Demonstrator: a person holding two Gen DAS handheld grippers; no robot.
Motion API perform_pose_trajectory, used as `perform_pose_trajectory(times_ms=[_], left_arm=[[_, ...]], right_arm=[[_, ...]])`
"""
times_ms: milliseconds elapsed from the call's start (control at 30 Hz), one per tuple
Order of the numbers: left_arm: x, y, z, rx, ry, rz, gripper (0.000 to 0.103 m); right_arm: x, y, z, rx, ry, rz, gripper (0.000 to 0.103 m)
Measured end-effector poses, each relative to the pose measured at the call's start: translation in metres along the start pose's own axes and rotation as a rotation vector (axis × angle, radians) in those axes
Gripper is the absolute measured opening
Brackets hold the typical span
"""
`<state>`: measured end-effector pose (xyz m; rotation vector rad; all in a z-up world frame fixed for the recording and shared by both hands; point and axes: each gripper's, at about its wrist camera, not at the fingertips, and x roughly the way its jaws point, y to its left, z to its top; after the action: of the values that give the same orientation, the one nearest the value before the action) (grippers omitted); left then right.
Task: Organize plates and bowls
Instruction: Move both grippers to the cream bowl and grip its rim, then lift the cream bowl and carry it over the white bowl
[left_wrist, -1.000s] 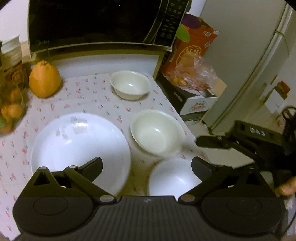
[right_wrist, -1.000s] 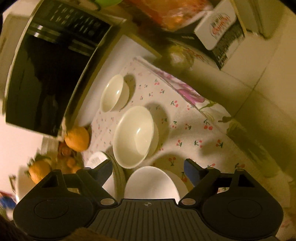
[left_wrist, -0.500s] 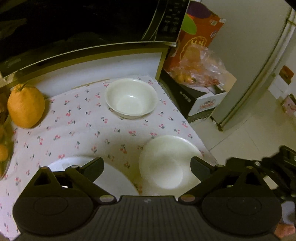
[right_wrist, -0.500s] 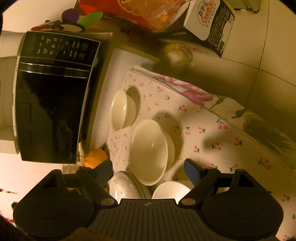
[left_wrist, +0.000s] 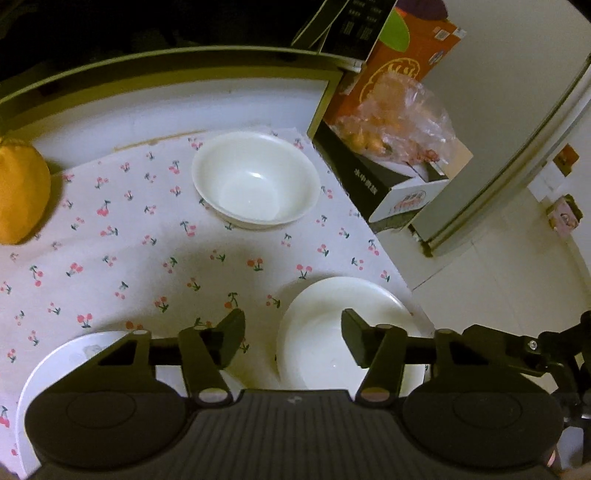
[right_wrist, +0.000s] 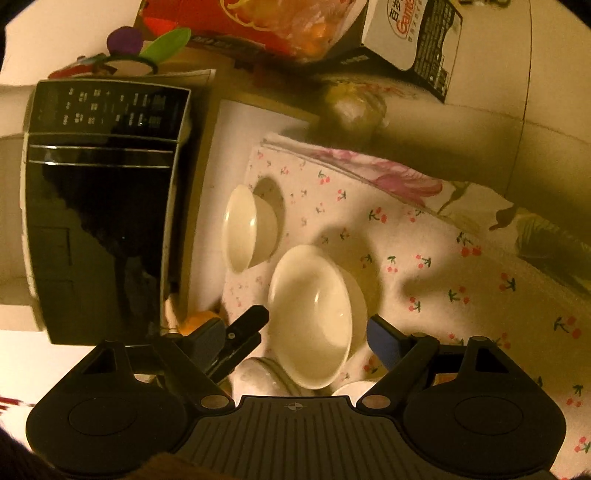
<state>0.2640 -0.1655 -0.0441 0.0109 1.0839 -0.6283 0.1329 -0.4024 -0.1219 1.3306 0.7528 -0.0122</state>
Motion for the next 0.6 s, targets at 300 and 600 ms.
perform_pose_trajectory(times_ms=[300, 600], left_arm=[[0.004, 0.006, -0.001, -0.013, 0.017, -0.02, 0.032], [0.004, 0.005, -0.003, 0.002, 0.007, -0.009, 0.016]], right_arm=[[0.006, -0.001, -0.001, -0.015, -0.026, -0.053, 0.055], [0.013, -0.001, -0.005, -0.034, -0.017, -0.119, 0.032]])
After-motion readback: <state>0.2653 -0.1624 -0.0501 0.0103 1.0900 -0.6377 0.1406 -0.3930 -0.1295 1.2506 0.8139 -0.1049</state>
